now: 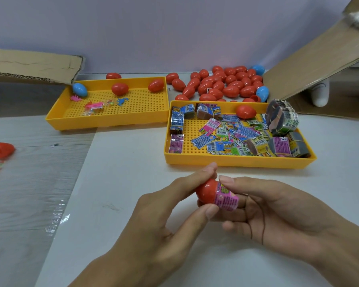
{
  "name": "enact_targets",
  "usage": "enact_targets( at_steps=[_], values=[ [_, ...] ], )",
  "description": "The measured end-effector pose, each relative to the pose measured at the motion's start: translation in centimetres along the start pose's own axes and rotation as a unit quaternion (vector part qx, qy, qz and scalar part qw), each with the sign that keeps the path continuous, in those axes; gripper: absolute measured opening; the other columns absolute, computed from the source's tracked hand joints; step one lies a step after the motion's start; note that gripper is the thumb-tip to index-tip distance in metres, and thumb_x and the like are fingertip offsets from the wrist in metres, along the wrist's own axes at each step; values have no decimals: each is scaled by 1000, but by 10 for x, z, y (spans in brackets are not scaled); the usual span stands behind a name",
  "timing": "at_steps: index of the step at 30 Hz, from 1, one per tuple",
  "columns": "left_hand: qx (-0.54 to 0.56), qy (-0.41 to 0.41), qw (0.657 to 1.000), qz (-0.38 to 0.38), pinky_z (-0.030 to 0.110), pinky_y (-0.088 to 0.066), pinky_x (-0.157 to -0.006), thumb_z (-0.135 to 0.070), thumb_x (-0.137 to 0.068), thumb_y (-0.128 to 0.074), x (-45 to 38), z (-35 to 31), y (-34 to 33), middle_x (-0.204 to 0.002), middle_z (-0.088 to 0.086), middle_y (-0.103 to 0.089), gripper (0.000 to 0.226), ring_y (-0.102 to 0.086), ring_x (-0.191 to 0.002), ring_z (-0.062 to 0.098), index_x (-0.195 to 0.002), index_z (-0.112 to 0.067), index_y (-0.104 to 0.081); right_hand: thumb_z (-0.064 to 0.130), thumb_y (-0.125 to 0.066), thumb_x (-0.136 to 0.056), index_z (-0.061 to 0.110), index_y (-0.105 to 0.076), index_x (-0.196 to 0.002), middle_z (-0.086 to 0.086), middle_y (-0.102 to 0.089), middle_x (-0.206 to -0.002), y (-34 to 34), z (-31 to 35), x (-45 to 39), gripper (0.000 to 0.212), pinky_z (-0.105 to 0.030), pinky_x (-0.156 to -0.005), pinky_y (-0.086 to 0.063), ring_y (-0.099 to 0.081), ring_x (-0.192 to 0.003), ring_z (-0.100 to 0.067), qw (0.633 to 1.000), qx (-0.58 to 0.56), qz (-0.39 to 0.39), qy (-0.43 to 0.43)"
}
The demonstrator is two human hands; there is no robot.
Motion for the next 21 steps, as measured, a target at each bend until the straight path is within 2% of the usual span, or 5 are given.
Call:
enact_targets(
  at_steps=[6,10,11,13,21],
  values=[
    [9,5,997,-71,23,-50,-98,-25,-89,-64,0,3,5,-126,-6,-68,42,-65,-117,8,-130,-13,-60,34,-86,-69,2,-72,-89,-14,-74,-97,5,16,3,40,-31,-55,-57,-73,-81,-25,979,107,-86,153],
    [83,125,988,-46,41,-48,-105,-62,-73,-75,-5,28,3,-115,-12,-71,81,-65,-110,4,-135,-14,-59,46,-79,-61,2,-71,-77,-11,-74,-88,1,18,7,48,-30,-60,-56,-72,-84,-16,957,171,-102,213],
    [62,103,992,-34,44,-48,-104,-62,-78,-70,-4,24,2,-121,-12,-69,73,-64,-115,6,-137,-19,-57,45,-78,-61,5,-74,-77,-8,-75,-91,-2,17,7,43,-28,-63,-56,-70,-84,-14,955,183,-91,217],
    [7,47,998,-42,40,-50,-100,-40,-93,-59,1,16,1,-134,-8,-62,49,-59,-125,14,-139,-23,-53,40,-79,-61,8,-77,-77,-4,-76,-97,-5,15,8,36,-26,-64,-56,-70,-84,-12,953,192,-81,221],
    [33,-36,995,-91,43,-54,-96,-18,-92,-62,3,6,2,-132,0,-65,42,-63,-121,22,-133,-10,-56,31,-77,-72,0,-76,-91,-20,-73,-104,-2,12,2,35,-29,-57,-56,-71,-86,-23,981,107,-54,151]
  ],
)
Point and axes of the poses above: each hand's wrist, its own x-axis away from the middle knuckle, its own y-axis out of the back of the hand, z = x × y, the point moved 5 cm from there along -x, towards the middle knuckle
